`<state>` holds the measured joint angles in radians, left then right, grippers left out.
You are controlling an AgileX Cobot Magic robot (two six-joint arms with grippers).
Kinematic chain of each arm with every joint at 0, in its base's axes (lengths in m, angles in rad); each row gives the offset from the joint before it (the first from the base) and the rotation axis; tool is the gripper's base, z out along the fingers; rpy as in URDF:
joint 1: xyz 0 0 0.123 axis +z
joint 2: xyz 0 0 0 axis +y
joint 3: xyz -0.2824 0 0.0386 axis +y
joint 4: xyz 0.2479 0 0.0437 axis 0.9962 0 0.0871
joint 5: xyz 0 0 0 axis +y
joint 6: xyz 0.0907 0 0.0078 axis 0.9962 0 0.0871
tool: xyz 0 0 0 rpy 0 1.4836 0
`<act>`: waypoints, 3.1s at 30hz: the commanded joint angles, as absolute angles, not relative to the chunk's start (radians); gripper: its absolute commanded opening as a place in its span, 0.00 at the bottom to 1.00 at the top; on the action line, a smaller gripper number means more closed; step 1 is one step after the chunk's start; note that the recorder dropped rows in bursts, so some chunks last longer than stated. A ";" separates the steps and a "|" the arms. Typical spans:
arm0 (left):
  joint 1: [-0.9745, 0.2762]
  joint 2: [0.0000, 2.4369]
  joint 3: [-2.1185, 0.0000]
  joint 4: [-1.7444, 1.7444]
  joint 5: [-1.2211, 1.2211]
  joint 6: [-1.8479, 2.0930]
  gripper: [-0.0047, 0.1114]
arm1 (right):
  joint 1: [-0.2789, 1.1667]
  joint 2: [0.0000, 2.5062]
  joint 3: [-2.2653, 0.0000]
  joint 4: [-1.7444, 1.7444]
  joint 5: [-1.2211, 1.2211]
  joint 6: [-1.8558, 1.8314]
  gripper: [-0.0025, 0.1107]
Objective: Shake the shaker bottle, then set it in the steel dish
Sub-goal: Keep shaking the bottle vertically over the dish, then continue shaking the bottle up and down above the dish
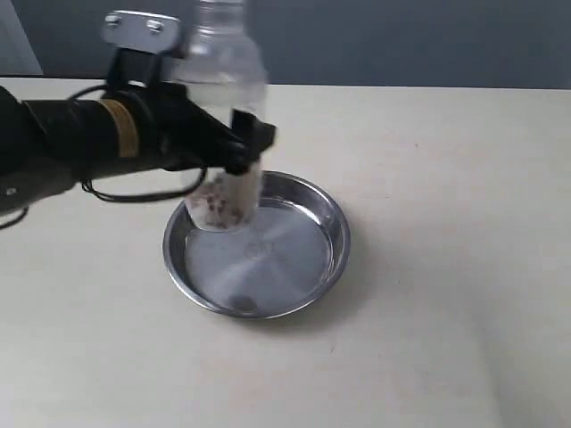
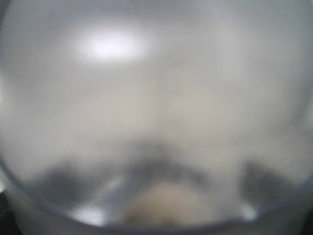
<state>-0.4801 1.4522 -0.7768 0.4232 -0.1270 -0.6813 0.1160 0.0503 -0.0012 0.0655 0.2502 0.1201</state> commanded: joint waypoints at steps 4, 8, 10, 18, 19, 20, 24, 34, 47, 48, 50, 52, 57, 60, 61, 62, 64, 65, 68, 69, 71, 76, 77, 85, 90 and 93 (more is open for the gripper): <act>-0.575 1.426 -0.819 0.861 0.138 -0.829 0.04 | 0.118 0.054 0.000 0.062 0.236 0.117 0.01; -0.500 1.419 -0.773 0.708 -0.135 -1.014 0.04 | 0.118 0.054 0.000 0.062 0.236 0.117 0.01; -0.610 1.387 -0.739 0.861 -0.288 -0.967 0.04 | 0.118 0.054 0.000 0.062 0.236 0.117 0.01; -0.627 1.283 -0.978 0.711 -0.303 -0.711 0.04 | 0.118 0.054 0.000 0.062 0.236 0.117 0.01; -0.627 1.260 -1.035 0.711 -0.263 -0.682 0.04 | 0.118 0.054 0.000 0.062 0.236 0.117 0.01; -0.627 1.256 -1.066 0.704 -0.207 -0.680 0.04 | 0.118 0.054 0.000 0.062 0.236 0.117 0.01; -0.605 1.413 -0.856 0.639 0.010 -0.694 0.04 | 0.118 0.054 0.000 0.062 0.236 0.117 0.01; -0.579 1.492 -0.824 0.629 -0.331 -0.758 0.04 | 0.118 0.054 0.000 0.062 0.236 0.117 0.01; -0.538 1.486 -0.791 0.573 -0.508 -0.734 0.04 | 0.119 0.054 0.000 0.062 0.236 0.117 0.01; -0.538 1.406 -0.861 0.575 -0.550 -0.700 0.04 | 0.119 0.054 0.000 0.062 0.236 0.117 0.01; -0.559 1.377 -0.867 0.586 -0.339 -0.659 0.04 | 0.119 0.054 0.000 0.062 0.234 0.117 0.01; -0.561 1.430 -0.784 0.580 -0.284 -0.618 0.04 | 0.119 0.054 0.000 0.062 0.234 0.117 0.01; -0.549 1.301 -0.852 0.487 -0.611 -0.582 0.04 | 0.119 0.054 0.000 0.062 0.236 0.117 0.01; -0.551 1.336 -0.829 0.477 -0.153 -0.609 0.04 | 0.119 0.054 0.000 0.062 0.236 0.117 0.01; -0.540 1.386 -0.786 0.467 -0.144 -0.609 0.04 | 0.119 0.054 0.000 0.062 0.236 0.117 0.01; -0.521 1.436 -0.734 0.438 -0.249 -0.634 0.04 | 0.119 0.054 0.000 0.062 0.236 0.117 0.01; -0.521 1.400 -0.731 0.515 -0.468 -0.669 0.04 | 0.119 0.054 0.000 0.062 0.236 0.117 0.01; -0.521 1.362 -0.752 0.565 -0.617 -0.674 0.04 | 0.119 0.054 0.000 0.062 0.236 0.117 0.01; -0.521 1.266 -0.870 0.597 -0.649 -0.672 0.04 | 0.119 0.054 0.000 0.062 0.236 0.117 0.01; -0.521 1.250 -0.887 0.635 -0.558 -0.686 0.04 | 0.119 0.054 0.000 0.062 0.236 0.117 0.01; -0.521 1.269 -0.851 0.709 -0.386 -0.743 0.04 | 0.119 0.054 0.000 0.062 0.236 0.117 0.01; -0.507 1.349 -0.756 0.587 -0.327 -0.751 0.04 | 0.119 0.054 0.000 0.062 0.236 0.117 0.01; -0.509 1.328 -0.780 0.596 -0.356 -0.751 0.04 | 0.119 0.054 0.000 0.062 0.236 0.117 0.01; -0.528 1.360 -0.775 0.656 -0.094 -0.722 0.04 | 0.119 0.054 0.000 0.062 0.236 0.117 0.01; -0.511 1.378 -0.743 0.607 -0.426 -0.740 0.04 | 0.119 0.054 0.000 0.062 0.236 0.117 0.01; -0.511 1.297 -0.846 0.611 -0.489 -0.737 0.04 | 0.119 0.054 0.000 0.062 0.236 0.117 0.01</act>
<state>-0.5102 1.4020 -0.7326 0.6260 -0.2648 -0.7380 0.1160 0.0503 -0.0012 0.0655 0.2499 0.1201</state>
